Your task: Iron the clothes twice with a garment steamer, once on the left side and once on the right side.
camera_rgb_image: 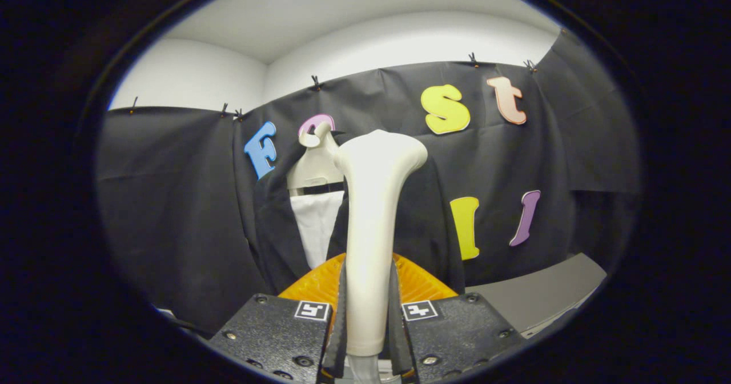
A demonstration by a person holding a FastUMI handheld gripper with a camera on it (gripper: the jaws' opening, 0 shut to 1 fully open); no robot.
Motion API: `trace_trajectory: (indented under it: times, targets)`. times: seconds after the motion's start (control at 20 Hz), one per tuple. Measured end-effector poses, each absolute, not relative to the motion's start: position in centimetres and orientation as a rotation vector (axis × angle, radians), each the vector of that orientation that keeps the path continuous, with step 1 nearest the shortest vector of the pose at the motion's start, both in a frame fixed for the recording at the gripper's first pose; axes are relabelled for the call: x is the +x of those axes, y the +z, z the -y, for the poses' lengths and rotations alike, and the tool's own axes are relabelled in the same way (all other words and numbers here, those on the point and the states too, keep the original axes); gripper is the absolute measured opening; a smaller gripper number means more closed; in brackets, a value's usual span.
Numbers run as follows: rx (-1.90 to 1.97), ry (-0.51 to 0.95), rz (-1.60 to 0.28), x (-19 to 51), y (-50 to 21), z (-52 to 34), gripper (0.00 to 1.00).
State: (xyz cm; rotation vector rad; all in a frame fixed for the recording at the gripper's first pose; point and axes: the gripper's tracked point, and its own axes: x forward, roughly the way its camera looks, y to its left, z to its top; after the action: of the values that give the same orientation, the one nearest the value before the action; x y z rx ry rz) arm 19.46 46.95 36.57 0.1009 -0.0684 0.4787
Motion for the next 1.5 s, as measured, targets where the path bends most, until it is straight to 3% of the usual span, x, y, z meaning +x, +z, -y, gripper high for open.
trace_trajectory:
  times: [1.5]
  targets:
    - [0.040,0.446,-0.167,20.4,23.6,-46.7,0.33]
